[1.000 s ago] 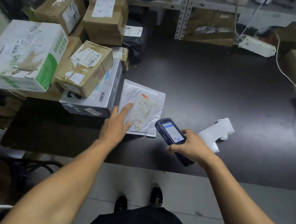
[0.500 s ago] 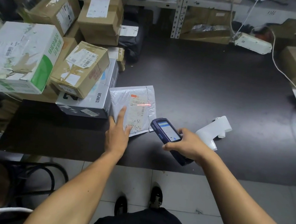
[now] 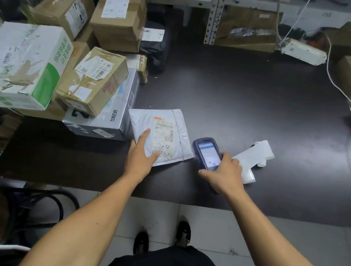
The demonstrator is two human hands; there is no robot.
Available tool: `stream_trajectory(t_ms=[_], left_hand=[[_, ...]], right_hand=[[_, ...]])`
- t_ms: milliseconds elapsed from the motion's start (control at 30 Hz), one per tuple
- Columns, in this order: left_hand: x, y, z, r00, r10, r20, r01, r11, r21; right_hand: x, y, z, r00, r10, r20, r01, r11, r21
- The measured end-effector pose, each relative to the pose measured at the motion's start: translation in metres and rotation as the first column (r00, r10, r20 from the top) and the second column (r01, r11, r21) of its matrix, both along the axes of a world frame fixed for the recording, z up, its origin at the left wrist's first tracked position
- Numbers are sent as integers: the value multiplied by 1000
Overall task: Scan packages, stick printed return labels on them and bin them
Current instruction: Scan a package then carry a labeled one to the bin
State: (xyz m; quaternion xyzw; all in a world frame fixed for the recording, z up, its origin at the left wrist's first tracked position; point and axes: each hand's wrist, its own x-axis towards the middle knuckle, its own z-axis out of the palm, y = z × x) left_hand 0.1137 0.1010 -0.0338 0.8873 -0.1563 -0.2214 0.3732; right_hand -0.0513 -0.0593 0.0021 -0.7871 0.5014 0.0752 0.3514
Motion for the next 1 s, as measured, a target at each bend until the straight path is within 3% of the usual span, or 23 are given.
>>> stream_trajectory(t_ms=[133,300,667,867,1000], left_hand=[[14,8,-7,985,-123,-124,131,990,60],[19,15,-8,968,-208,-142,234,953,194],[14,7,3,950,-312,21,268,846,460],[6,-24,10,851,-482,209,376,836,398],[-15,-62,11,798,-556,232,484,821,303]], right_hand=[[-4,8,-25,995,-101,-18,100,994,-51],[5,17,-43,981,-193,11,193,980,-45],[7,26,-41,984,-180,-8,177,971,-163],[-17,11,-26,951,-234,200,282,923,-262],[-34,-10,-25,935,-259,244,325,901,-289]])
